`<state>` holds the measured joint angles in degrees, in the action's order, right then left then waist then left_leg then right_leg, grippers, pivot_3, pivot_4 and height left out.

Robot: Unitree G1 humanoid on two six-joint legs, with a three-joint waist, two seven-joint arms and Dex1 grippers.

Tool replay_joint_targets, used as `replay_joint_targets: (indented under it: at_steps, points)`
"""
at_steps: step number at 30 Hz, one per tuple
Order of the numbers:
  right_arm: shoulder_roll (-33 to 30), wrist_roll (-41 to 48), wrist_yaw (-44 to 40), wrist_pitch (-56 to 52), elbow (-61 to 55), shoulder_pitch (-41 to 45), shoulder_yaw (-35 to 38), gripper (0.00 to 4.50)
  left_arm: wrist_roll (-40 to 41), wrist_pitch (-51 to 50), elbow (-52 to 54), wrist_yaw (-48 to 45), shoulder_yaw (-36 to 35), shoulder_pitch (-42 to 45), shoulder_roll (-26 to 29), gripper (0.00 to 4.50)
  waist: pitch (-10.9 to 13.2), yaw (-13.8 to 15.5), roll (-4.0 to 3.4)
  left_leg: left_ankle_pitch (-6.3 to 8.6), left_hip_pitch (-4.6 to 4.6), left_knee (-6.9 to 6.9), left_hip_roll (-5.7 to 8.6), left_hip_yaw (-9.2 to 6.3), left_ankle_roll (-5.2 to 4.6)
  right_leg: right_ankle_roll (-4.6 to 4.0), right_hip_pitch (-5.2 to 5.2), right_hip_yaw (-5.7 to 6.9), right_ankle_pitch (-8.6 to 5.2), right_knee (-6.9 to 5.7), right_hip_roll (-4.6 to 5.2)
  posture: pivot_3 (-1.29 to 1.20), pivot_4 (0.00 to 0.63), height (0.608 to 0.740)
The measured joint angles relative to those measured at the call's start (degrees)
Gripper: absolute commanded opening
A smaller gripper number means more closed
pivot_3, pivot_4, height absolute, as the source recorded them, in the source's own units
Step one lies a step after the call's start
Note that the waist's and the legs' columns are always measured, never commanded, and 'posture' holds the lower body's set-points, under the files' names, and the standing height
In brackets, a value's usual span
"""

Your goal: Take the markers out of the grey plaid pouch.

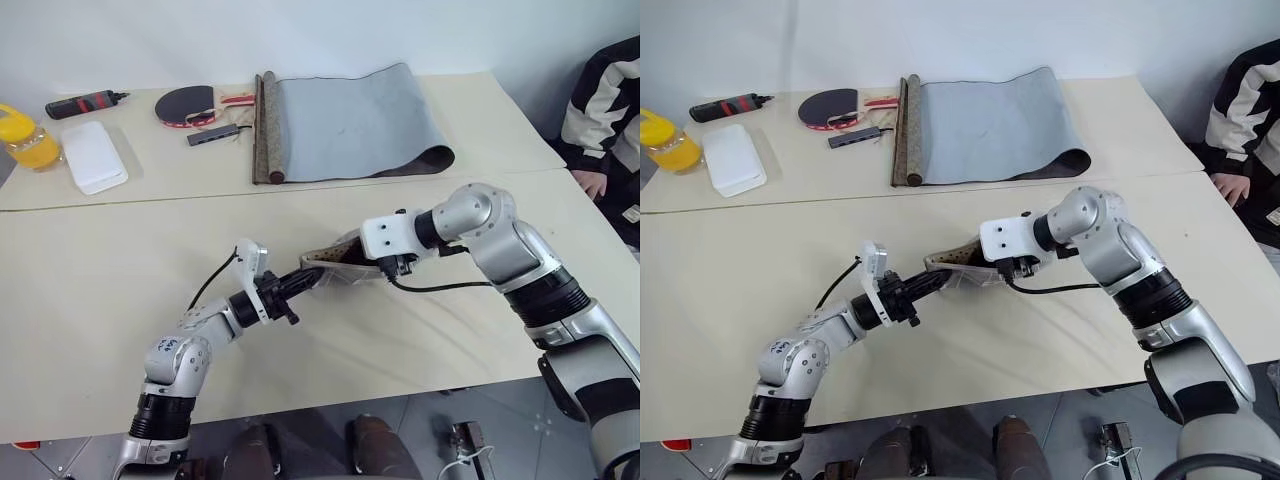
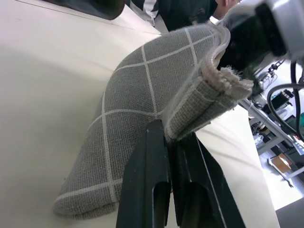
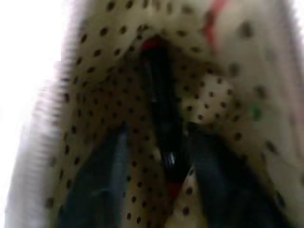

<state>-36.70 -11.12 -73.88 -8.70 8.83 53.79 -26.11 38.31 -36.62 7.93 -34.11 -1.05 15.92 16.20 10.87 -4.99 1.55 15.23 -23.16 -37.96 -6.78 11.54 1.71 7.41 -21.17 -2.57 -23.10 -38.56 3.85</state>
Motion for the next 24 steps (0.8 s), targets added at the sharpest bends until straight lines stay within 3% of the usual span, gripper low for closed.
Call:
replay_joint_targets:
  at_steps: [1, 7, 15, 24]
  points:
    - [0.5, 0.1, 0.1, 0.1, 0.0, 0.0, 0.0, 3.44, 0.0, -0.1, 0.0, -0.1, 0.0, 0.0, 0.0, 0.00, 0.0, 0.0, 0.00, 0.00, 0.00, 0.00, 0.00, 0.01, 0.00, 0.00, -0.01, -0.01, 0.00, -0.01, 0.00, 0.00, 0.150, 0.740]
    - [3.1, -0.7, 1.8, 1.3, 1.3, -0.1, -0.4, 3.44, 1.6, -2.1, -1.2, -0.3, -1.0, 0.6, -0.5, 0.00, 0.0, 0.0, 0.00, 0.00, -0.01, 0.00, 0.00, 0.01, 0.00, 0.00, -0.01, -0.01, 0.00, -0.01, -0.01, 0.00, 0.150, 0.740]
    - [6.6, -1.4, 4.1, 3.5, 4.3, 0.5, -0.7, 3.44, 16.3, -16.1, -6.8, 3.8, -11.1, 4.5, -2.3, 0.00, 0.0, -0.1, 0.00, 0.00, -0.02, -0.02, 0.00, -0.04, 0.01, 0.00, -0.08, 0.00, 0.00, -0.10, 0.00, 0.00, 0.150, 0.740]
    - [12.9, -4.8, 10.5, 8.9, 16.8, 3.4, -2.3, 3.44, 12.3, -13.1, -11.3, 2.1, -11.2, 7.0, -0.3, 0.00, 0.0, -0.9, 0.02, -0.02, -0.01, -0.04, -0.04, -0.03, 0.03, 0.00, -0.03, 0.01, 0.00, -0.16, -0.05, 0.00, 0.150, 0.740]
